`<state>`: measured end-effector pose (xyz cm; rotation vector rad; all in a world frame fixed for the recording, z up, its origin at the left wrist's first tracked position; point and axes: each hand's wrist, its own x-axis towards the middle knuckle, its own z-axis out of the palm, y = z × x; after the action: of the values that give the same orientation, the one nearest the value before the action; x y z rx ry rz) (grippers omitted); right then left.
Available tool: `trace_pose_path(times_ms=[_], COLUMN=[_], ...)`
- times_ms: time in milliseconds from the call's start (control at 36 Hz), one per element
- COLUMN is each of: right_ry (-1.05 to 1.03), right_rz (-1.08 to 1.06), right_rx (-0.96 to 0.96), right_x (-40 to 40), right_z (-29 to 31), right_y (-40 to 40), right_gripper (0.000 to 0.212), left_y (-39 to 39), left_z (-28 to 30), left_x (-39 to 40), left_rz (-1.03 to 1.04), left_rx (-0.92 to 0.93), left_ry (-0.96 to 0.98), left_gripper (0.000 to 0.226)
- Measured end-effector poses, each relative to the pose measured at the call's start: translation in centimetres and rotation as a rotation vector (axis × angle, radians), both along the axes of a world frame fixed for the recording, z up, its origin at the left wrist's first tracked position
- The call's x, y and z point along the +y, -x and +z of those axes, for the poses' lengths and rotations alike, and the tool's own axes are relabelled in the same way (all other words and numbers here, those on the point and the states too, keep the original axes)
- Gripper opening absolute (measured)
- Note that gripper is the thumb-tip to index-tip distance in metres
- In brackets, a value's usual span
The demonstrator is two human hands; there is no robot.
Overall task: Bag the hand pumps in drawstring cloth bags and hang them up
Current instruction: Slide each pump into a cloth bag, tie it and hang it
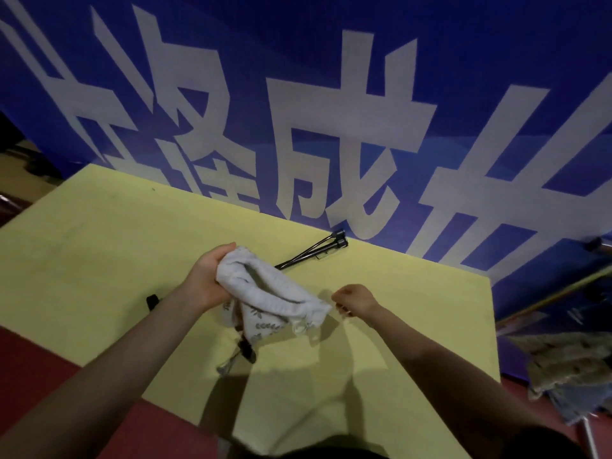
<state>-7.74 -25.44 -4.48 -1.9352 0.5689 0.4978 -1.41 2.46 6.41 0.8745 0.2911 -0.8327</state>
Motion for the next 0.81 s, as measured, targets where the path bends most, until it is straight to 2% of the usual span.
trace_pose_path(times_ms=[56,139,194,306,389,444,667,806], right_ry=[0.148,0.385,0.544,0.755,0.811,0.843,0.778,0.644], right_rz=[0.015,0.072,0.136,0.213,0.241,0.248,0.24,0.138], right_rx=[-0.013,0.019,0.048,0.053,0.001,-0.024,-0.131,-0.21], right_x=[-0.4,-1.1,-1.5,-2.2,-2.5,-2.5,-2.7,-2.1], right_z=[-1.5,-3.1,-4.1,-6.1,-7.2,-7.8,-9.3,-9.4], right_y=[-2.4,-4.8,-5.8,-7.9,-9.5,-10.4,-11.9,-12.7], right_gripper=[0.023,0.041,0.047,0.051,0.053,0.053,0.049,0.044], left_y=[-1.1,-3.3,-4.4,-6.7,-8.0,-8.5,-9.5,-9.4], left_z=[0.0,-2.3,-3.9,-6.4,-8.0,-8.5,-11.5,-12.2], left_x=[-0.1,-0.1,-0.1,-0.8,-2.2,-3.3,-5.9,-6.1], left_rz=[0.039,0.083,0.076,0.13,0.059,0.023,-0.051,-0.062], left_rx=[-0.04,-0.027,-0.051,-0.108,-0.191,-0.23,-0.231,-0.222], left_ry=[-0.092,-0.216,-0.367,-0.679,-0.84,-0.911,-0.997,-1.008], left_gripper=[0.02,0.052,0.052,0.036,0.043,0.034,0.032,0.032])
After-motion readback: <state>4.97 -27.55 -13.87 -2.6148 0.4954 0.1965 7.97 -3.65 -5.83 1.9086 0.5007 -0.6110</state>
